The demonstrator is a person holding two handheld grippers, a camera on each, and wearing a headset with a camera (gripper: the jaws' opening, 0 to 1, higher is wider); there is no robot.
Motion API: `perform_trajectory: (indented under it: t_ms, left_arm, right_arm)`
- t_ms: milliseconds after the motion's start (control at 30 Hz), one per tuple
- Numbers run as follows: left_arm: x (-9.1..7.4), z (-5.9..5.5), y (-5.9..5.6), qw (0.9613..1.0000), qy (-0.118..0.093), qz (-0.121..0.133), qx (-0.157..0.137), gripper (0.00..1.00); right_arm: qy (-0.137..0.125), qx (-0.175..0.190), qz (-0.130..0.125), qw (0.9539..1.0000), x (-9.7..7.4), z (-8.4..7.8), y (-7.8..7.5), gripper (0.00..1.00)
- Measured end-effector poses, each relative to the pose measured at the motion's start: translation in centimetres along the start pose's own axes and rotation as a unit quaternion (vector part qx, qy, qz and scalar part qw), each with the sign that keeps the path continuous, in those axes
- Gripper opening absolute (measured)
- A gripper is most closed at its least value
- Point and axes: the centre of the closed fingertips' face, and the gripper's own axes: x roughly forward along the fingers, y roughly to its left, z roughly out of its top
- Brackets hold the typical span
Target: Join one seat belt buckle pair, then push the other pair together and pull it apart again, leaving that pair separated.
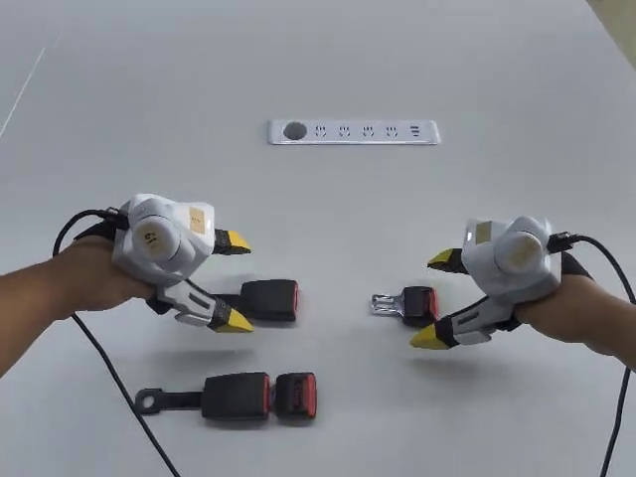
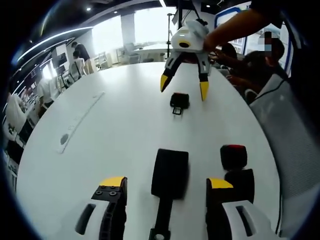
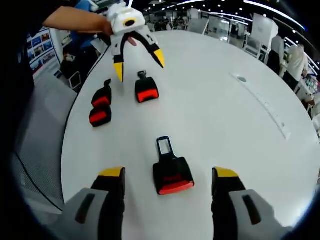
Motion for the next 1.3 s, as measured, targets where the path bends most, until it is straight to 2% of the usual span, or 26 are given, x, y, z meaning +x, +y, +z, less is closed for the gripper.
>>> perform_trajectory:
  t_ms: [67,133,167,233,333,433,500,533,600,667,767,867,933,1033,1300]
  left_arm:
    - [0.3,0.0,-0.2,1.0000,-0.007,-0.004,-0.004,0.65]
    - [0.6,0.1,-0.4,0.9996,-0.019,-0.006,-0.022,0.63]
    - [0.8,0.0,-0.4,0.9995,-0.025,-0.004,-0.022,0.63]
    - [1.1,-0.3,-0.3,0.9993,-0.025,-0.003,-0.028,0.62]
    - [1.4,-0.5,-0.4,0.9992,-0.026,-0.007,-0.028,0.60]
    - [1.9,-0.8,-0.8,0.9995,-0.020,-0.018,-0.017,0.58]
    - [2.2,-1.4,-0.7,0.9998,-0.003,-0.018,-0.006,0.57]
    - [2.4,-1.6,-0.6,0.9997,0.004,-0.022,0.011,0.56]
    - [2.5,-1.4,-0.7,0.9996,-0.001,-0.027,0.008,0.51]
    - [2.5,-1.3,-0.5,0.9994,-0.005,-0.028,0.021,0.49]
    - [2.6,-1.1,-0.5,0.9992,-0.007,-0.032,0.022,0.47]
    - [2.5,-1.1,-0.8,0.9985,-0.007,-0.044,0.031,0.34]
    - [2.3,-1.2,-0.6,0.9986,-0.008,-0.044,0.029,0.34]
    - [2.2,-1.1,-0.4,0.9983,-0.008,-0.045,0.036,0.34]
    - [2.3,-1.2,0.0,0.9975,0.002,-0.053,0.047,0.34]
  right_arm:
    - [-0.006,0.003,0.005,1.0000,0.2,-0.1,-0.1,0.72]
    - [-0.028,0.006,0.008,0.9996,0.3,0.2,-0.1,0.72]
    - [-0.033,0.012,0.008,0.9994,0.4,0.1,-0.2,0.72]
    - [-0.035,0.025,0.005,0.9991,0.6,-0.6,-0.6,0.72]
    - [-0.039,0.026,0.004,0.9989,0.6,-0.9,-0.6,0.71]
    - [-0.031,0.021,0.013,0.9992,0.9,-1.2,-0.3,0.70]
    - [-0.027,0.019,0.018,0.9993,1.1,-1.4,-0.3,0.68]
    - [-0.027,0.017,0.022,0.9992,1.2,-1.3,-0.2,0.65]
    - [-0.029,0.009,0.028,0.9991,1.2,-1.2,-0.1,0.61]
    - [-0.028,-0.001,0.033,0.9991,1.2,-1.2,-0.1,0.56]
    - [-0.033,-0.009,0.040,0.9986,1.3,-1.0,-0.1,0.51]
    - [-0.022,-0.025,0.045,0.9984,1.2,-1.4,0.0,0.42]
    - [-0.019,-0.027,0.047,0.9983,1.0,-1.5,0.0,0.37]
    - [-0.016,-0.033,0.052,0.9980,0.9,-1.3,0.2,0.36]
    - [0.028,-0.067,0.066,0.9951,0.7,-1.0,0.3,0.35]
